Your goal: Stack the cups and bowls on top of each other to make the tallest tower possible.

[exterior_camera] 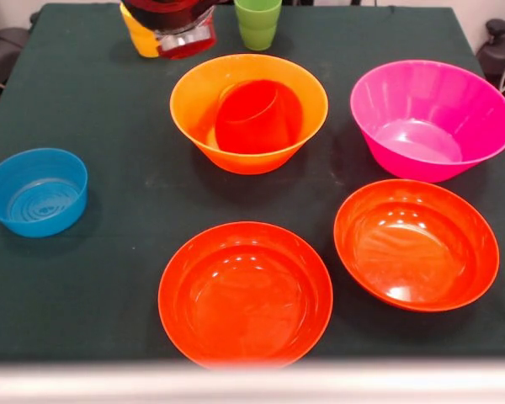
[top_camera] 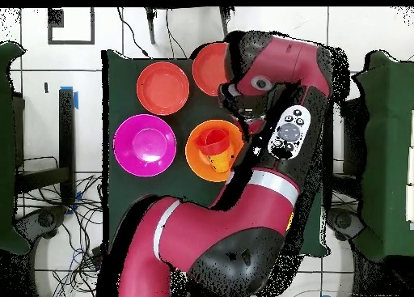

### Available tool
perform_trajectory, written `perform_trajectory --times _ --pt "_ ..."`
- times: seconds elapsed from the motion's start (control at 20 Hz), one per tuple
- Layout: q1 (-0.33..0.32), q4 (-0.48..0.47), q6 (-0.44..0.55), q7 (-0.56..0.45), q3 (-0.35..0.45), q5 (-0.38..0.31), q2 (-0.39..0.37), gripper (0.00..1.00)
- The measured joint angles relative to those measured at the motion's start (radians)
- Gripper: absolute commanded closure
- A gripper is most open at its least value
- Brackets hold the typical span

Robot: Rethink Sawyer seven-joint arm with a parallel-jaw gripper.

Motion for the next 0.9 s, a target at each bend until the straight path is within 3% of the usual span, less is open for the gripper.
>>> perform_trajectory --times 0.1,0.15,0.55,0.9 --pt "0.000 0.018 -0.082 -0.006 0.007 -0.014 -0.013 1.00" --pt "0.000 0.048 -0.219 -0.023 0.018 -0.032 -0.032 0.00" --pt "-0.002 0.087 -0.422 -0.043 0.033 -0.050 -0.054 0.00" --pt "-0.002 0.117 -0.413 -0.043 0.058 -0.050 -0.067 0.00"
